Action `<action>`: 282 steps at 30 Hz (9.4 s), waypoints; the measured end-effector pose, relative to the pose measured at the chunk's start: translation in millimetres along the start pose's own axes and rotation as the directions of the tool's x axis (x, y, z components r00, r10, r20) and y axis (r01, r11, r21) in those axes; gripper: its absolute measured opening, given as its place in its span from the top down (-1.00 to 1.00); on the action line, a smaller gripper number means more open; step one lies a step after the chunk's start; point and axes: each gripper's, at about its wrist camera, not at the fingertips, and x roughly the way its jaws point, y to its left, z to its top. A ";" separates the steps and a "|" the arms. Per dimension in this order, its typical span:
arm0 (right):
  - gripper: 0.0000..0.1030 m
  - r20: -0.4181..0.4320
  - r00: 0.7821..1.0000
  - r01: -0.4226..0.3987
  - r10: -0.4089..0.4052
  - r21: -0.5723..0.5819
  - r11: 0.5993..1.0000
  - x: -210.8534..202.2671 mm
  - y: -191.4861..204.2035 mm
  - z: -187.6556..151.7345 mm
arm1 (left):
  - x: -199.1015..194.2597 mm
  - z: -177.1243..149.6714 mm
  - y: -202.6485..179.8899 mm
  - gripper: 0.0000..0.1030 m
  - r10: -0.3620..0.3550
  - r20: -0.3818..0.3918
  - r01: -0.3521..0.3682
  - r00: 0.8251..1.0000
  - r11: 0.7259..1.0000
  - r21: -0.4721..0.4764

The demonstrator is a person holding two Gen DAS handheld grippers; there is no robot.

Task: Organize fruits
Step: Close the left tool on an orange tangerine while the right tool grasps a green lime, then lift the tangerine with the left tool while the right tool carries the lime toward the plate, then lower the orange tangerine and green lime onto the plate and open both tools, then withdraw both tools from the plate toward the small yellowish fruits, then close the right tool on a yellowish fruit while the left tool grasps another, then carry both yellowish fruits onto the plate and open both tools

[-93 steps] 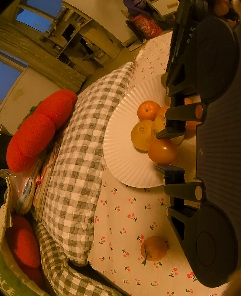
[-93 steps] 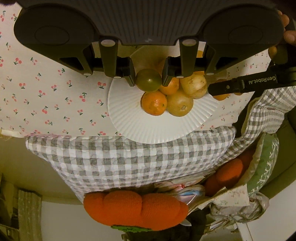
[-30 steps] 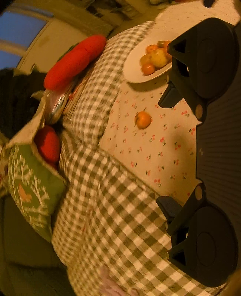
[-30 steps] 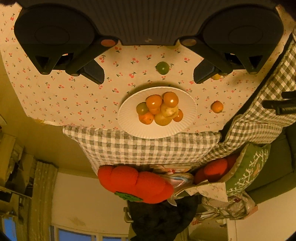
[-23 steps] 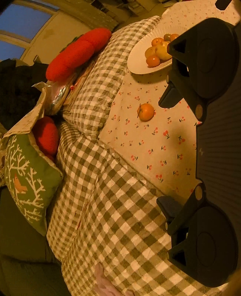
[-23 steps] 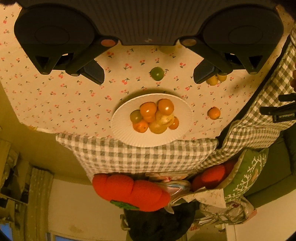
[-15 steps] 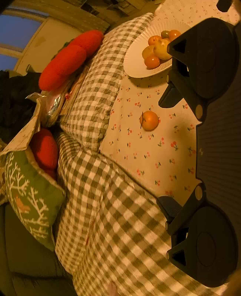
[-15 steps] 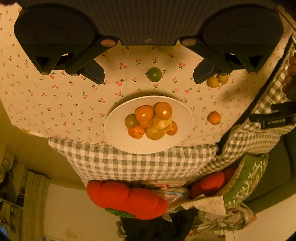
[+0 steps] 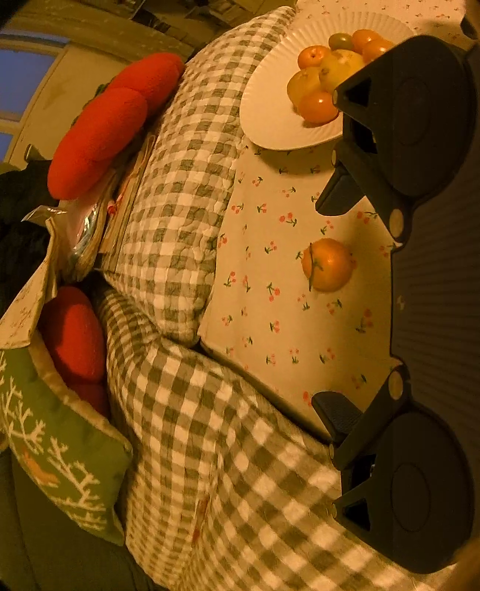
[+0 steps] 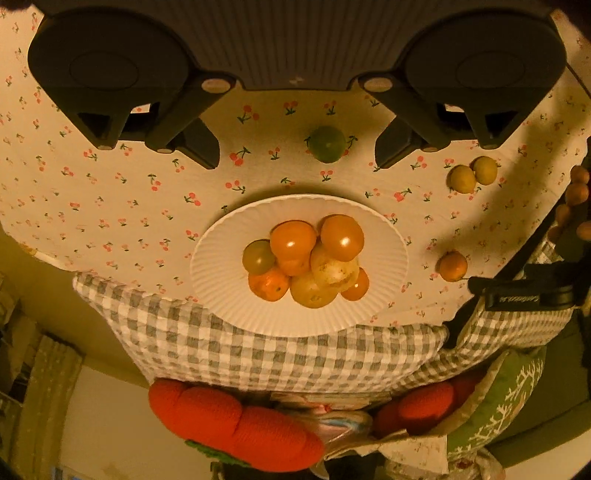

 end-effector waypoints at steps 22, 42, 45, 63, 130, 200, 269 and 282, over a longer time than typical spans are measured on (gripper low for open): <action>-0.14 -0.040 0.998 -0.045 0.044 -0.018 0.999 21.8 1.2 0.8 | 40.1 -7.5 -15.4 0.09 0.002 -0.064 0.002 0.998 0.998 0.063; 0.69 -0.024 0.997 -0.077 0.076 -0.040 0.996 23.5 4.4 0.7 | 29.5 -5.5 -10.4 0.52 -0.067 -0.069 0.069 0.995 0.997 0.028; 0.74 -0.018 0.996 -0.088 0.088 -0.031 0.996 21.5 3.0 0.5 | 26.8 -3.3 -6.9 0.52 -0.082 -0.070 0.082 0.994 0.997 -0.001; 0.09 -0.006 0.988 -0.157 0.157 0.072 0.985 17.1 -8.7 -1.5 | 9.1 -1.8 -13.2 0.53 -0.162 -0.098 0.159 0.982 0.986 -0.038; 0.43 0.149 0.987 -0.080 0.057 0.153 0.985 13.5 -52.9 25.1 | -16.7 -14.9 -85.0 0.47 -0.410 -0.073 0.416 0.909 0.901 0.125; -0.59 -0.070 0.985 -0.153 0.155 0.030 0.988 -27.5 19.4 -28.3 | -89.7 -69.8 -38.7 -0.62 -0.123 -0.124 0.138 0.985 0.982 0.125; 0.51 0.110 0.989 -0.124 0.097 0.268 0.956 -23.5 -64.7 19.3 | -78.0 -35.8 -65.5 0.72 -0.305 -0.072 0.310 0.950 0.949 0.061; 0.51 0.110 0.984 -0.166 0.138 0.314 0.935 21.2 -76.3 56.5 | -33.1 4.3 -109.7 0.72 -0.280 -0.021 0.280 0.960 0.955 0.101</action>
